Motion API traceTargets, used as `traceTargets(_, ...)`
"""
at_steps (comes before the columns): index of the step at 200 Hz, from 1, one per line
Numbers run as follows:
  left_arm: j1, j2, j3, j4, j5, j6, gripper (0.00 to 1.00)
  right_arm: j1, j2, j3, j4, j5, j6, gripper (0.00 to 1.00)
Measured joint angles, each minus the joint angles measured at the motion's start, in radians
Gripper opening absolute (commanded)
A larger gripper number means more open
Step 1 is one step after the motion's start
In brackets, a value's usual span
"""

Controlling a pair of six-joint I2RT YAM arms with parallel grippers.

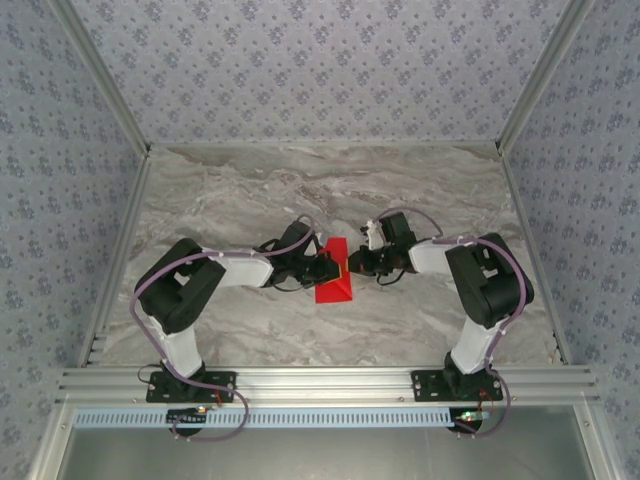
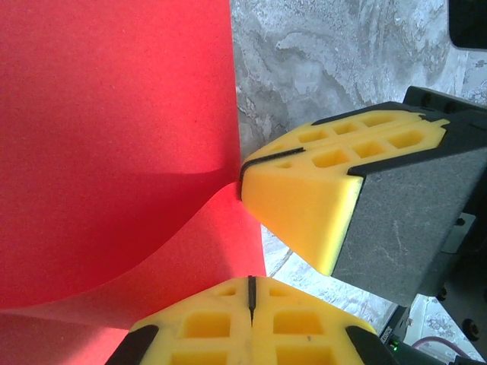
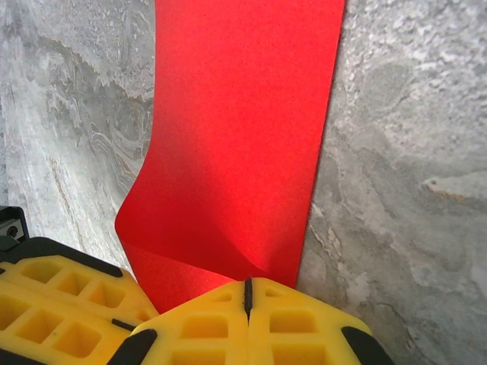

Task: Fold a paper plane with a square sheet of paper (pick it up from the middle)
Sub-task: Fold the triangle a second time at the center of the table.

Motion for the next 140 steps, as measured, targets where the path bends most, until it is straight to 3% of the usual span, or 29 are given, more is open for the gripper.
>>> traceTargets(140, 0.0, 0.008, 0.0, -0.01, -0.004, 0.008, 0.02, 0.0, 0.03, 0.019, -0.008, -0.006, -0.009, 0.04)
